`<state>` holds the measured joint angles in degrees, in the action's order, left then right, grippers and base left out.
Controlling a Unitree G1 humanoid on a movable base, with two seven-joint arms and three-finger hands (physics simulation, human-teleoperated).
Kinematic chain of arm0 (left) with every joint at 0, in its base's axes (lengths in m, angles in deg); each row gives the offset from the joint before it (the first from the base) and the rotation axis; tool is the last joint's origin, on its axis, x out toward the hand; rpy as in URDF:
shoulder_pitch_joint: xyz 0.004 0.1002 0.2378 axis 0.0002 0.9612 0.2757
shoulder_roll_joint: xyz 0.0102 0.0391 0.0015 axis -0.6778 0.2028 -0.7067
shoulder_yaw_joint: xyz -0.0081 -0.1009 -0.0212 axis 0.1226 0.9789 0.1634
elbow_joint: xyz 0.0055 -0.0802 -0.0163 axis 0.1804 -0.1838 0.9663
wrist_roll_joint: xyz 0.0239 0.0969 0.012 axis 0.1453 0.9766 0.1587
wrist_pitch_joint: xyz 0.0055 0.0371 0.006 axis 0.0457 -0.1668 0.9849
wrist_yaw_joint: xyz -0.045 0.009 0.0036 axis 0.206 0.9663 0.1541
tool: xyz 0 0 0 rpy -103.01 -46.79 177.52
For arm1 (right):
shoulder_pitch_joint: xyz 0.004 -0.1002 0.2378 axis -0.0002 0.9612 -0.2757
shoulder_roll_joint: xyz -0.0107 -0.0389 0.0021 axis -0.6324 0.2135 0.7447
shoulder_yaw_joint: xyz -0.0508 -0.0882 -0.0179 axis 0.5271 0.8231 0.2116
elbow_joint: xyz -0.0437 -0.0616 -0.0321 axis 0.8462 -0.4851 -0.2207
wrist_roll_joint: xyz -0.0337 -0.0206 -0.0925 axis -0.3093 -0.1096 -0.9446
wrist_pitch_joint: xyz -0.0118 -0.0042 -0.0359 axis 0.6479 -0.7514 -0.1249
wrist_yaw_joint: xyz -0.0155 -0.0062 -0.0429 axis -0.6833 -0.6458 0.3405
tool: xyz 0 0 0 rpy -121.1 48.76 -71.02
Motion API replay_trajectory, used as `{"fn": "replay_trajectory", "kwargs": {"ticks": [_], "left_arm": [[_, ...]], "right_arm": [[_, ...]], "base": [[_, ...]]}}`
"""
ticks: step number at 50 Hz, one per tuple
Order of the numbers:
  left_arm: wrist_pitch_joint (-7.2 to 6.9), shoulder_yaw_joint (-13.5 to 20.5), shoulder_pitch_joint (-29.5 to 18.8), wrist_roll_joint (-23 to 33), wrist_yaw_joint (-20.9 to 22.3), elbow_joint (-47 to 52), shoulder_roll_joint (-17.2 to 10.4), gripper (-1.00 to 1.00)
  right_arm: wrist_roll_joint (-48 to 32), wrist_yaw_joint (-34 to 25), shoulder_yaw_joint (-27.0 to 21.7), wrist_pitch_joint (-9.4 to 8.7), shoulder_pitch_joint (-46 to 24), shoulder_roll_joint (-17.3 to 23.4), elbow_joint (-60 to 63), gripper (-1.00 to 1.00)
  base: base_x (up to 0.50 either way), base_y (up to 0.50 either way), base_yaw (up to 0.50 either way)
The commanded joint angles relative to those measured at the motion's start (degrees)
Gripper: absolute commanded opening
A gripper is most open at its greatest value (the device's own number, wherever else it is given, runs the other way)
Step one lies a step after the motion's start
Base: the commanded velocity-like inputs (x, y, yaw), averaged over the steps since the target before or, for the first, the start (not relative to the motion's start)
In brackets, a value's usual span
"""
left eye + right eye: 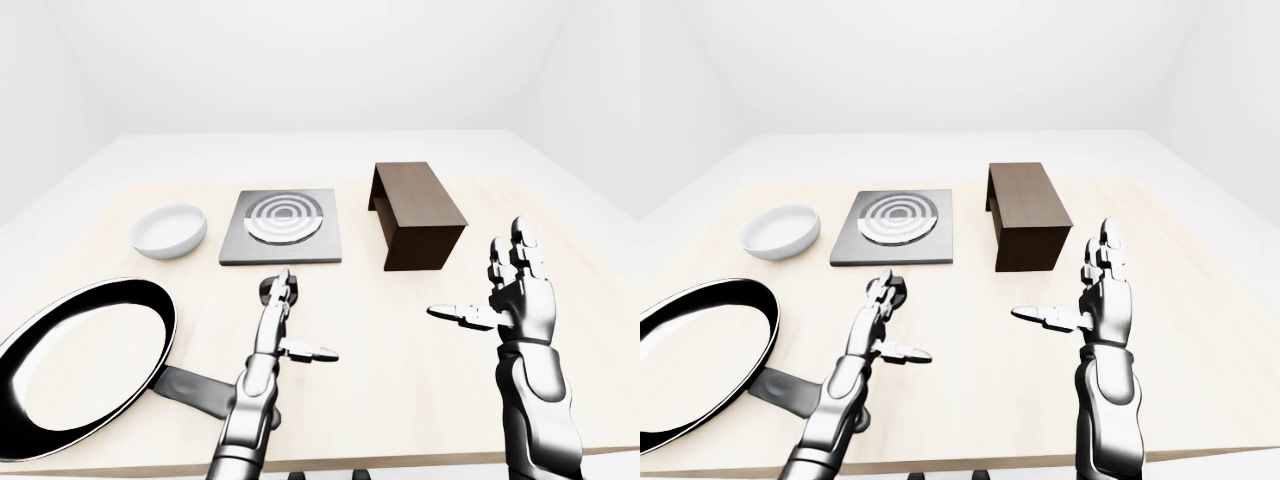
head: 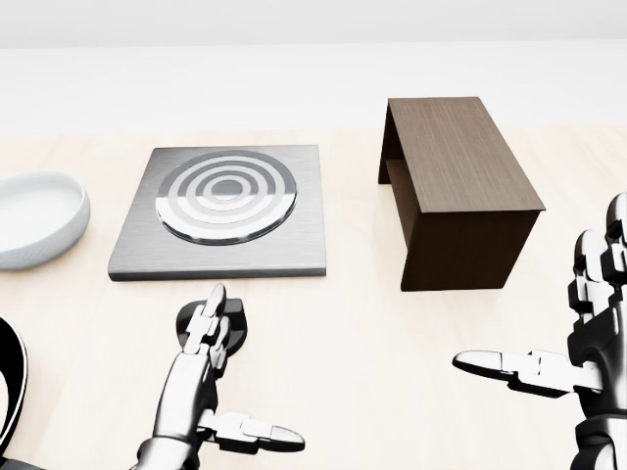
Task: Turn on the stove.
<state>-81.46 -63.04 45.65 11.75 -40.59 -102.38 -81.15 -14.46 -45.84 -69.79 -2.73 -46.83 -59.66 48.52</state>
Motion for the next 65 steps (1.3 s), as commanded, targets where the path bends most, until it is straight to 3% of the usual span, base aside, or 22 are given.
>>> {"fn": "replay_trajectory", "kwargs": {"ticks": [1,16,29,42,50,51,52,55,65], "left_arm": [[0.0,-0.25,-2.11,0.24,0.14,-1.79,0.55,1.0],[0.0,5.29,-20.99,-3.69,-1.57,-21.55,-0.39,1.0],[0.0,8.9,-36.62,-9.09,-1.64,-46.33,-1.0,1.0],[0.0,11.82,-44.96,-12.4,-3.46,-57.3,-1.7,1.0],[0.0,13.57,-47.48,-11.18,-15.88,-59.7,-3.64,1.0],[0.0,13.69,-47.33,-10.55,-18.56,-59.92,-3.8,1.0],[0.0,13.24,-47.14,-8.72,-24.07,-60.15,-4.04,1.0],[0.0,13.14,-47.1,-5.46,-32.39,-60.67,-4.54,1.0],[0.0,12.95,-48.6,2.93,-32.39,-60.05,-7.5,1.0]], "right_arm": [[0.07,0.01,0.01,0.0,-0.02,0.03,-0.01,1.0],[0.29,-0.09,-0.37,0.0,-0.05,0.08,1.07,1.0],[0.15,0.01,-0.16,0.0,-0.2,0.08,0.8,1.0],[0.37,-0.11,-0.28,0.0,-0.07,0.06,0.87,1.0],[0.39,-0.14,-0.23,0.0,-0.06,0.06,0.84,1.0],[0.36,-0.14,-0.23,0.0,-0.04,0.05,0.74,1.0],[0.37,-0.11,-0.22,0.0,-0.06,0.04,0.75,1.0],[0.32,-0.08,-0.13,0.0,-0.08,0.03,1.03,1.0],[0.36,-0.27,-0.19,0.0,-0.21,0.1,0.62,1.0]], "base": [[0.0,0.0,0.0],[0.0,0.0,0.0],[0.0,0.0,0.0],[0.0,0.0,0.0],[0.0,0.0,0.0],[0.0,0.0,0.0],[0.0,0.0,0.0],[0.0,0.0,0.0],[0.0,0.0,0.0]]}}
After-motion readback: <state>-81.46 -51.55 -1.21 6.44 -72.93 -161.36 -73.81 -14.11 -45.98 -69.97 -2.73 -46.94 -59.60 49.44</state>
